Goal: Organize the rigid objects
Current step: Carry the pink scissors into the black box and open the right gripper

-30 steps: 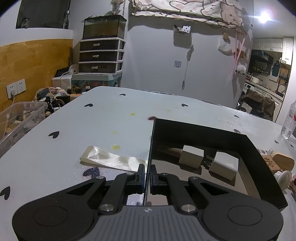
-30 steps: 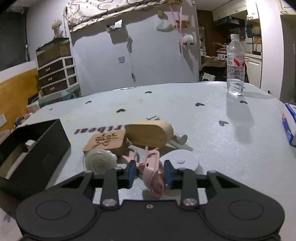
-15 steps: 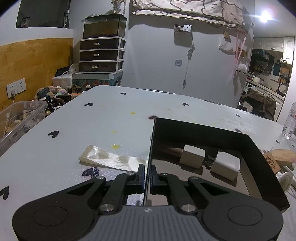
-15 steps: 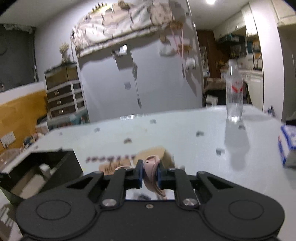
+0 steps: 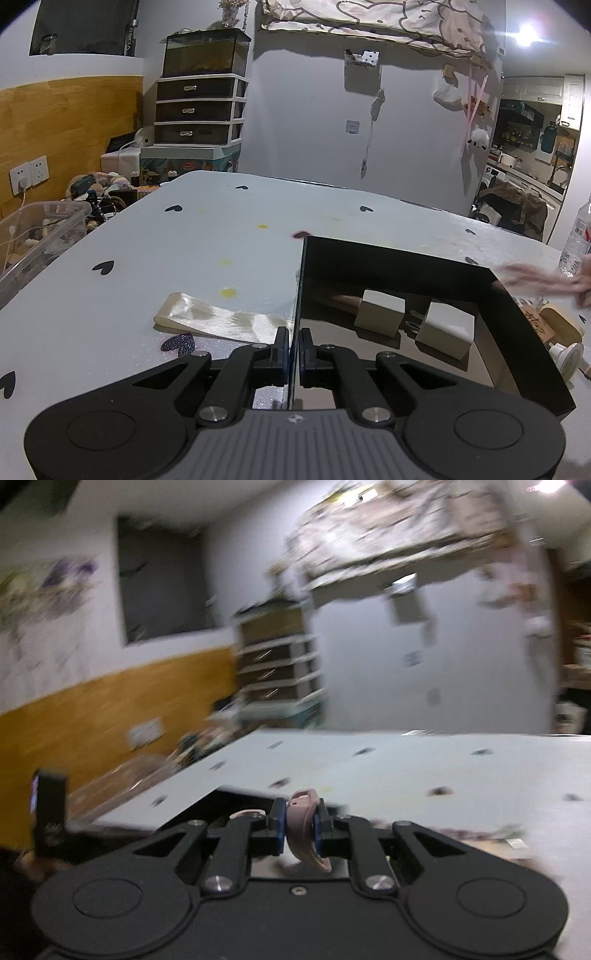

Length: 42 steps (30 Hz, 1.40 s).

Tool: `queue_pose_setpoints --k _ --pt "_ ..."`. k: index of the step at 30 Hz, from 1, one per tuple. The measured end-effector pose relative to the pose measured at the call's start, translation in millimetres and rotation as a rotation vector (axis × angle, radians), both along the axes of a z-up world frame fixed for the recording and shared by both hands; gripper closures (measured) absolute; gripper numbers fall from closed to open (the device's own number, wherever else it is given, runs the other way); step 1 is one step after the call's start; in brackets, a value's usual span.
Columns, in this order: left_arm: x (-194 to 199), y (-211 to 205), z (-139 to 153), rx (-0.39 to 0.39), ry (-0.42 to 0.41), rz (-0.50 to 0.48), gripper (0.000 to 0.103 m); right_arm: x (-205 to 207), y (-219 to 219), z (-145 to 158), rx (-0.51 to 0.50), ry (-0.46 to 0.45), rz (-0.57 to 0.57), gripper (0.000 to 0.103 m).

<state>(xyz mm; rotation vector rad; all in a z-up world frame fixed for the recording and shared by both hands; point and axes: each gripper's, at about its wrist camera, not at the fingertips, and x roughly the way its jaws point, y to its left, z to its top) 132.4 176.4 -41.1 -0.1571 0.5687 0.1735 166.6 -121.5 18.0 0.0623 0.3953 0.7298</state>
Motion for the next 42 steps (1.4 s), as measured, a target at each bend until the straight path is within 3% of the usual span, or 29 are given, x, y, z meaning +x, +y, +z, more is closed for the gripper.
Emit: queue_pose_setpoints --k 9,12,26,30,34,36,42 --pt "-2 6 -3 -0.022 -0.011 -0.017 0.099 29 100 -21 -0.228 0.075 0.248 0.088" --pt "-2 7 -3 -0.028 -0.013 -0.021 0.098 32 119 -25 -0.284 0.024 0.31 0.088" --pt "-2 8 -5 -0.036 -0.02 -0.029 0.098 67 146 -50 -0.421 0.194 0.321 0.082" --pt "-1 7 -4 -0.034 -0.017 -0.028 0.098 75 150 -53 -0.446 0.241 0.309 0.075" --pt "-1 6 -5 -0.029 -0.014 -0.028 0.098 70 144 -48 -0.41 0.221 0.322 0.04" --pt "-1 6 -4 -0.028 -0.012 -0.026 0.098 65 142 -45 -0.412 0.199 0.317 0.034" --pt "-1 6 -4 -0.026 -0.01 -0.023 0.098 53 128 -34 -0.365 0.165 0.31 0.032"
